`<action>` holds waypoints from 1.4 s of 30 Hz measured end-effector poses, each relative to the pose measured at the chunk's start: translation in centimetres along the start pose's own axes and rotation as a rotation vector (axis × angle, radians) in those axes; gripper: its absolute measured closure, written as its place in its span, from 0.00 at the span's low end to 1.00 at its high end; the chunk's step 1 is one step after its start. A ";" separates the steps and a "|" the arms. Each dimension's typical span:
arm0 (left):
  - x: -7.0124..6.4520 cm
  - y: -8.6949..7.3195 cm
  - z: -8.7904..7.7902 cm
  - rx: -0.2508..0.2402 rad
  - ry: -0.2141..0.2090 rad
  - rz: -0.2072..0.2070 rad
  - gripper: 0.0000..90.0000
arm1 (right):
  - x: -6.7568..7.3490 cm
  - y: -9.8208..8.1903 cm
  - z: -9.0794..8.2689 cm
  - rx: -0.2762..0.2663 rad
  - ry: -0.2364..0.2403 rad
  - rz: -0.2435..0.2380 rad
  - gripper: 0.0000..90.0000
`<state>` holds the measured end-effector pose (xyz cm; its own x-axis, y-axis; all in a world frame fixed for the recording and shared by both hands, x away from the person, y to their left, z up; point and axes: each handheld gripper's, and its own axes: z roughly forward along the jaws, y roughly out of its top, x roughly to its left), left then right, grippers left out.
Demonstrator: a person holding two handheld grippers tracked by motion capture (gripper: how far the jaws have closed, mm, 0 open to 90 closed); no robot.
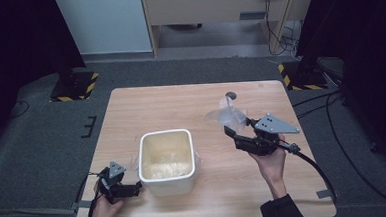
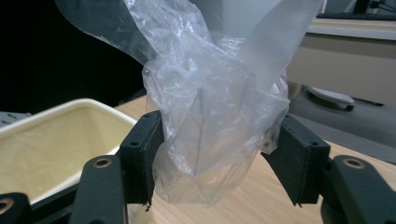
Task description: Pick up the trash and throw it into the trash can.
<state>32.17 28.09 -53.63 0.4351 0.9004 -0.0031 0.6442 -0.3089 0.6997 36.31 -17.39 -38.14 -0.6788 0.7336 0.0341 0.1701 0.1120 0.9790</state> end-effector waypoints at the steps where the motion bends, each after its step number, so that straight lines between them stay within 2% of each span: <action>1: 0.0 0.0 0.0 0.000 0.000 0.000 0.00 | 0.0 0.0 0.0 -0.002 0.005 0.006 0.44; 5: 0.0 0.0 0.0 0.000 0.000 0.000 0.00 | 0.3 0.2 0.3 0.005 0.008 -0.004 0.43; 19: 0.0 0.0 0.0 0.000 0.000 0.000 0.00 | 2.7 1.7 1.7 -0.014 0.076 -0.036 0.43; 22: 0.0 0.0 0.0 0.000 0.000 0.000 0.00 | 3.2 1.8 2.4 -0.024 0.099 -0.023 0.43; 34: 0.0 0.0 0.0 -0.001 0.000 -0.001 0.00 | 6.3 2.6 5.1 -0.024 0.171 -0.053 0.42; 42: 0.0 0.0 0.0 -0.001 0.000 -0.001 0.00 | 8.0 2.3 6.6 -0.013 0.215 -0.048 0.42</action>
<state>32.17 28.09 -53.63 0.4347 0.9005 -0.0035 0.6441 -0.3082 0.7001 35.95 -6.86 -36.92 -0.8226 0.5679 0.0281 0.1258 0.1336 0.9830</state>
